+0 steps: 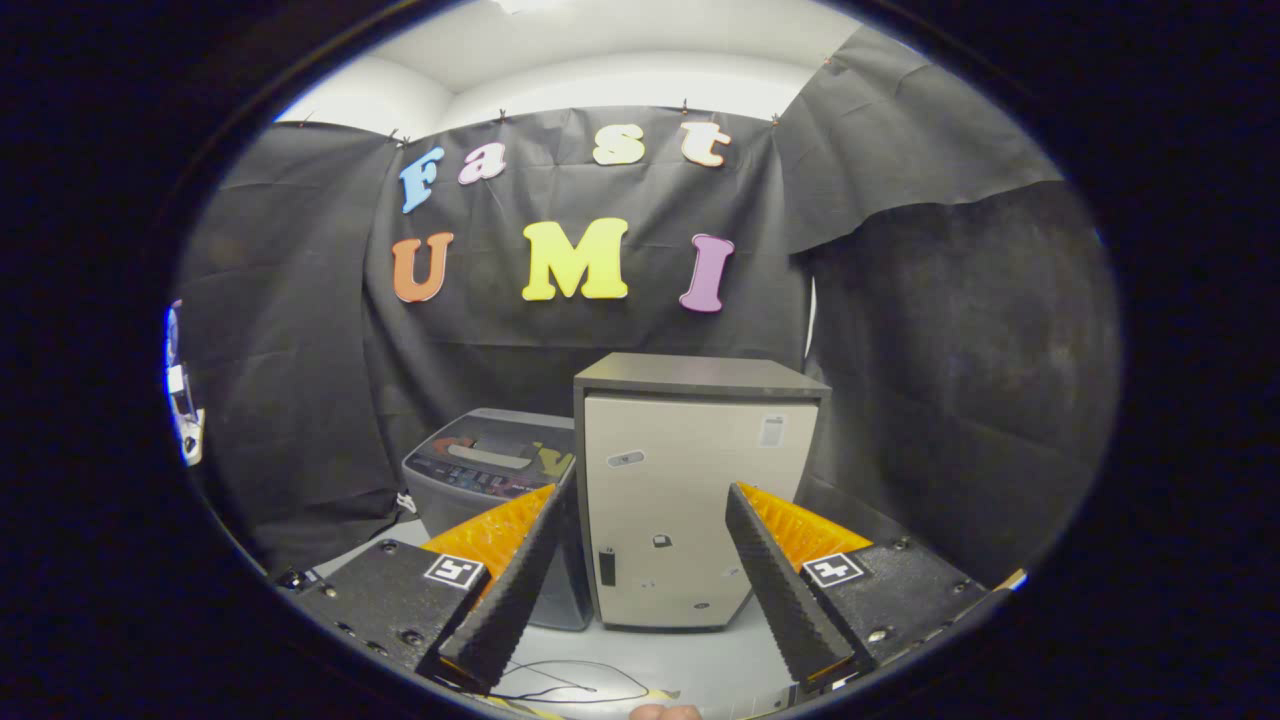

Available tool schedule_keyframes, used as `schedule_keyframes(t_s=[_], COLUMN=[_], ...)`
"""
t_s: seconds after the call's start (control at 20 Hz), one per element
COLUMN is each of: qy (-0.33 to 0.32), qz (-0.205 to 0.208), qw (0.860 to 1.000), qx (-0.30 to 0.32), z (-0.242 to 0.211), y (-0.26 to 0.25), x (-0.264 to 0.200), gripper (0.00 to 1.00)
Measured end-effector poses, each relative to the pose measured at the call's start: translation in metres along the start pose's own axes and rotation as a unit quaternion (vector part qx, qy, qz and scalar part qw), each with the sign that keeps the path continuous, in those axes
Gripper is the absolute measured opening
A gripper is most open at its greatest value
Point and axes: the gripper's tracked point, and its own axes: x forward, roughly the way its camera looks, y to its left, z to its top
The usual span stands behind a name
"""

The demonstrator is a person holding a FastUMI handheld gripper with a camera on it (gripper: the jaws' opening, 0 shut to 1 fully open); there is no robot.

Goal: Put the clothes into the washing machine and then close the washing machine lid.

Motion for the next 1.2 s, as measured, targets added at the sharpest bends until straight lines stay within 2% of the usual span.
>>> schedule_keyframes(t_s=[0.2,1.2], qy=[-0.017,-0.015], qz=[0.015,0.025], qw=[1.0,1.0], qx=[-0.002,-0.012], z=[0.0042,0.0042], y=[0.0052,0.003], x=[-0.0043,-0.0091], gripper=[1.0,1.0])
